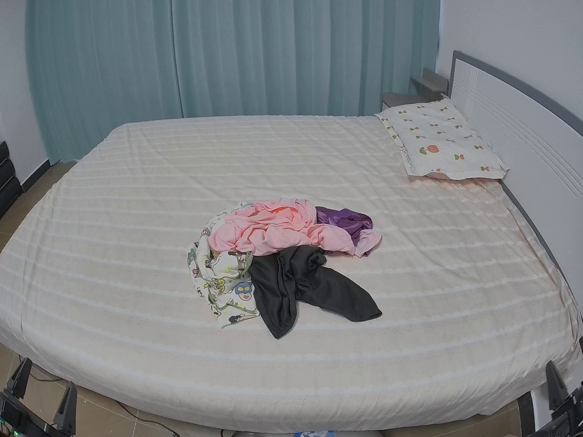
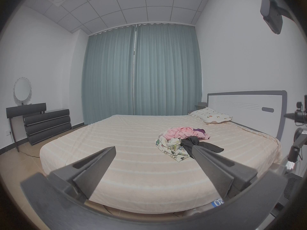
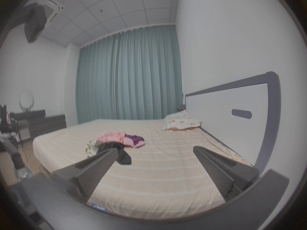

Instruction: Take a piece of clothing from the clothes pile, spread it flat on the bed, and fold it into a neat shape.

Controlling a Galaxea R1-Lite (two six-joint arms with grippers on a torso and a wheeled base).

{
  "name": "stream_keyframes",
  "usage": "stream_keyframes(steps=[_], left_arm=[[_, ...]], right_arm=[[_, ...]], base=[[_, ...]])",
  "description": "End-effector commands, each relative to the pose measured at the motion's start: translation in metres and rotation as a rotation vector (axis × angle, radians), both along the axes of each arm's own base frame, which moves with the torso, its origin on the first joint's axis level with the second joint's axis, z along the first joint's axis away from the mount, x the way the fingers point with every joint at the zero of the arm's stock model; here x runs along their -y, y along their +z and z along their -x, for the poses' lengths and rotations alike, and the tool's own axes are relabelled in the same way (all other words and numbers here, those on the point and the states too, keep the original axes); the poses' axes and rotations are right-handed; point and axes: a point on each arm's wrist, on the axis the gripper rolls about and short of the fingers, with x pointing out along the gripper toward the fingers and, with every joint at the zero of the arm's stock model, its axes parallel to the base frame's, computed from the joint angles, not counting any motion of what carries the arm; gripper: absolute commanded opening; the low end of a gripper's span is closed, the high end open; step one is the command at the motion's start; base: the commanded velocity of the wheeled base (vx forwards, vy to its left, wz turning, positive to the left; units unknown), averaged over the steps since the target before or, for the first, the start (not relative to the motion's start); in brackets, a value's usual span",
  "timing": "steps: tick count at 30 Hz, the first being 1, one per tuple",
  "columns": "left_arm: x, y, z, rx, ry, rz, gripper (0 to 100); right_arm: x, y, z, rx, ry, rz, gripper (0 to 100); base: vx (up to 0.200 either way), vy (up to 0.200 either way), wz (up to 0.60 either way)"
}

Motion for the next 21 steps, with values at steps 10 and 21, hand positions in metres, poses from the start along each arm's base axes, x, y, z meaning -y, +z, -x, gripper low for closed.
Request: stream_keyframes(steps=[10,21], left_arm=[[0.0,-0.004,0.0,-0.001,-0.001,-0.002,100],[0.0,-0.004,0.0,-0.001,0.0,-0.002,100]], right_arm=[[-0.017,0.082,-0.162,-0.559,0.2,-0.202,100],[-0.076,-0.021,-0.302,-0.832,0.169,-0.362,100]], base=[[0.0,0.0,0.0],[0.0,0.0,0.0]])
